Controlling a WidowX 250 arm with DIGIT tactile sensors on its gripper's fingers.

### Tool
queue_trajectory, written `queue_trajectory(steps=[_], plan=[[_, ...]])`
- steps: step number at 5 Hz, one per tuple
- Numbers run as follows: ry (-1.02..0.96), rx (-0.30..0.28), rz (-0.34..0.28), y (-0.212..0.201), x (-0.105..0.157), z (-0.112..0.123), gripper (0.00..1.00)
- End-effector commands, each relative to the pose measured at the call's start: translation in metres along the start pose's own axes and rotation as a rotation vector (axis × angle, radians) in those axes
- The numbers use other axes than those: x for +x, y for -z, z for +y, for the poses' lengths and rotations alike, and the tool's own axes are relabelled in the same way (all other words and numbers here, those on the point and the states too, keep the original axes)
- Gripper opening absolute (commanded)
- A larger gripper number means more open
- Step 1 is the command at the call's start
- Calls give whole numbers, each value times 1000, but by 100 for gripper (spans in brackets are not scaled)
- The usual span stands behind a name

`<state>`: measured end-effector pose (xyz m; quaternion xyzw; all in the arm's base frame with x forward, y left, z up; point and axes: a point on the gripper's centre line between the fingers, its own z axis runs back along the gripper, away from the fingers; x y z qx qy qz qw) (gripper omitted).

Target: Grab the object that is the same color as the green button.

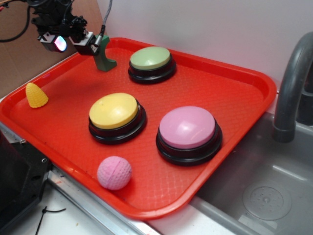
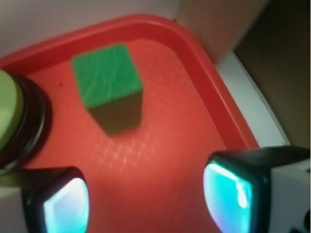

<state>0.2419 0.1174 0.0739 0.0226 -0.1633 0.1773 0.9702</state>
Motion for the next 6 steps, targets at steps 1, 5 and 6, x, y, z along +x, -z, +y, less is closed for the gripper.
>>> queue_trajectory(steps=[1, 5, 6], plan=[[21, -22, -117, 7, 32, 1, 100], [29, -76, -139, 23, 41, -3, 0], [40, -6, -26, 14, 37, -9, 0]])
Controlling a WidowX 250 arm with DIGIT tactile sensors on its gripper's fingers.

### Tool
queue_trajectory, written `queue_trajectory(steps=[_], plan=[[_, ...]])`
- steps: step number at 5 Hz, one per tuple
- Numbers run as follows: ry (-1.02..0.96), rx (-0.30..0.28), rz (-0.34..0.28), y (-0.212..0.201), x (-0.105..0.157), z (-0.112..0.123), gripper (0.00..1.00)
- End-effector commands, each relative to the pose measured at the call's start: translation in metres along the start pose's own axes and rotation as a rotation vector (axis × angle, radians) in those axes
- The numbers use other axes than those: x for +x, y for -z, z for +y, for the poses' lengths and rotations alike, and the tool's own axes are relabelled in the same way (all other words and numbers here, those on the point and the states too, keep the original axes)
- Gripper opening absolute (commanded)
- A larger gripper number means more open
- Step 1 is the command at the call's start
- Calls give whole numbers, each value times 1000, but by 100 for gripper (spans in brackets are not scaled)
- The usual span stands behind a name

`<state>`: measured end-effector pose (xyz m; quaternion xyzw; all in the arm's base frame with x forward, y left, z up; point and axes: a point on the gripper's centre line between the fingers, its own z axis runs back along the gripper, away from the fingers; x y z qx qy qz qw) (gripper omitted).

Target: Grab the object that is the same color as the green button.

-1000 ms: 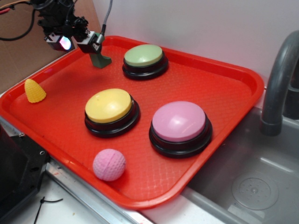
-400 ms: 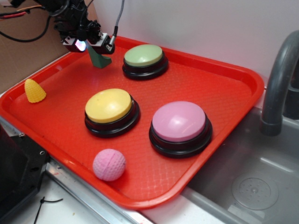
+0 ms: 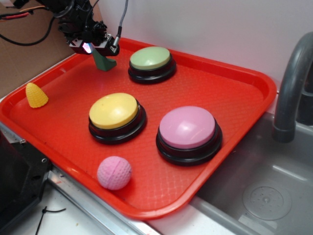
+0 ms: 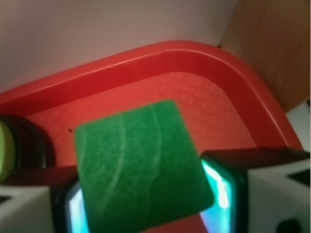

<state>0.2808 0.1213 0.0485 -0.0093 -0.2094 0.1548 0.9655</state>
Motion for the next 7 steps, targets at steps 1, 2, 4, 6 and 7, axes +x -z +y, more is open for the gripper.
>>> queue_trajectory(steps=[1, 2, 4, 6, 7], plan=[[-4, 147, 125, -43, 7, -13, 0], [7, 148, 188, -72, -3, -32, 0], [36, 8, 281, -135, -21, -58, 0], [11, -17, 271, -174, -40, -58, 0], [1, -20, 239, -177, -46, -63, 0]])
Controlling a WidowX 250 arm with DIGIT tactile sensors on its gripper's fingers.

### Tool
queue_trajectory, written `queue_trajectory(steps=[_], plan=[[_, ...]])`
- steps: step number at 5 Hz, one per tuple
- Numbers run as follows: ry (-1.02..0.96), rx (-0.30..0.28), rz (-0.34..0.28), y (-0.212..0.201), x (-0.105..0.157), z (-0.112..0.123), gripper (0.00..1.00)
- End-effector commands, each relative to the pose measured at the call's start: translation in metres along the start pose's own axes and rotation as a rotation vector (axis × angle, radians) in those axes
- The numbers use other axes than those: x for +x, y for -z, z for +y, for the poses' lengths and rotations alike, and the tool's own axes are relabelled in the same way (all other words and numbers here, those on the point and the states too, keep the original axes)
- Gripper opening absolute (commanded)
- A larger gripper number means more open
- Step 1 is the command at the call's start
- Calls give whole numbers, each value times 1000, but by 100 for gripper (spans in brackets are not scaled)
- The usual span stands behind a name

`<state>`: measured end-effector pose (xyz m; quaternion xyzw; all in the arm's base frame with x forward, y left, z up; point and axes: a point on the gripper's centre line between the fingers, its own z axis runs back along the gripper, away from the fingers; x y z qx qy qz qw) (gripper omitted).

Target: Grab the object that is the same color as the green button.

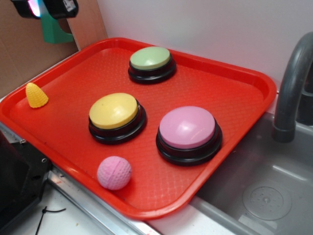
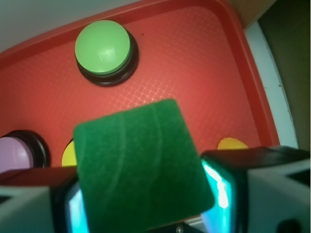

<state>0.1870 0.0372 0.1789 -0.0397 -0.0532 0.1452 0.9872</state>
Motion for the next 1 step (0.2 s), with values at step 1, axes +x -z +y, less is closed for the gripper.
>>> queue_trajectory(steps=[1], plan=[[-43, 18, -58, -14, 5, -1, 0]])
